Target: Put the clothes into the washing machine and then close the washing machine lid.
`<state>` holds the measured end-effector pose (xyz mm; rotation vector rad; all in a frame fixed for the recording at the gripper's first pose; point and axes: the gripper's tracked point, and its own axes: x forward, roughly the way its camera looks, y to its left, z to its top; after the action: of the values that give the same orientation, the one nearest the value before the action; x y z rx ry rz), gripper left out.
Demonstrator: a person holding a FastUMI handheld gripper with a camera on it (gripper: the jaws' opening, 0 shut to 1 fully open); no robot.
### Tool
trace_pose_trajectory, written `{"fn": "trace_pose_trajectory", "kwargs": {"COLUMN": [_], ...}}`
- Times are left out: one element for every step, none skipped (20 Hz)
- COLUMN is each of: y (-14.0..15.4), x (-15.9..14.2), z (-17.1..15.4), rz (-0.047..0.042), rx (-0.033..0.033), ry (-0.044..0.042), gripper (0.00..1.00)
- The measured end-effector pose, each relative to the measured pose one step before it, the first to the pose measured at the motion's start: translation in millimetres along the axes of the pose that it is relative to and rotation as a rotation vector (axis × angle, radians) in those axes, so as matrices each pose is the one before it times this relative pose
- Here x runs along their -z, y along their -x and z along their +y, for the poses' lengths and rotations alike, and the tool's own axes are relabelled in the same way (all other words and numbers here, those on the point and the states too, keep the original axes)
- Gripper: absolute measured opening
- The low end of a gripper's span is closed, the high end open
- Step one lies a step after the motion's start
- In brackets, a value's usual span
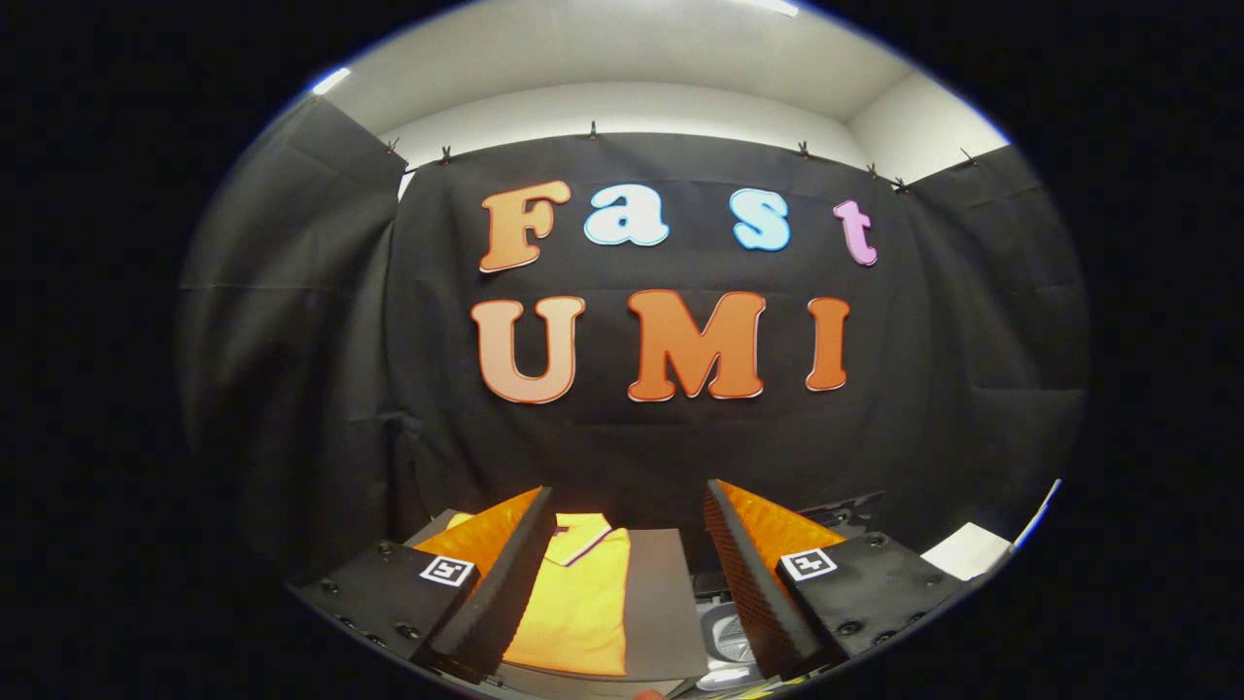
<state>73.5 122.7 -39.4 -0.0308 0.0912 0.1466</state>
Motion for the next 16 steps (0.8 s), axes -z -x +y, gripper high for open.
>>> {"fn": "trace_pose_trajectory", "kwargs": {"y": [-11.22,-11.0,-11.53,-10.71,-9.39,-10.74,-11.31,-11.89,-12.39,-10.8,-10.64,-10.01,-9.67,-7.84,-7.58,-6.32], "x": [6.28,6.27,6.71,6.31,5.0,6.36,7.89,8.43,8.7,10.99,10.15,9.23,7.44,8.61,9.14,8.38], "z": [12.5,13.54,11.34,10.06,7.04,6.58,8.35,6.83,3.58,0.8,1.25,2.6,3.38,1.18,0.81,0.29], "rz": [0.01657,0.01842,0.01792,0.01788,0.01922,0.01937,0.01929,0.02316,0.0246,0.03484,0.03195,0.03313,0.02936,0.02844,0.03473,0.0313], "rx": [-0.01881,-0.01991,-0.01588,-0.01175,-0.0046,-0.0057,-0.01179,-0.00784,-0.00138,0.002,0.00429,-0.00358,0.00083,0.00023,0.00106,0.00229], "ry": [-0.00413,-0.00813,-0.00288,0.00206,0.0071,0.00508,-0.00448,-0.00624,-0.00719,0.00206,-0.00418,-0.00315,-0.01168,-0.0107,-0.00593,-0.01315], "gripper": [0.99,0.99,0.99,0.99,0.99,0.99,0.99,0.99,0.98,0.99,0.99,0.99,0.99,0.99,0.99,0.99]}}
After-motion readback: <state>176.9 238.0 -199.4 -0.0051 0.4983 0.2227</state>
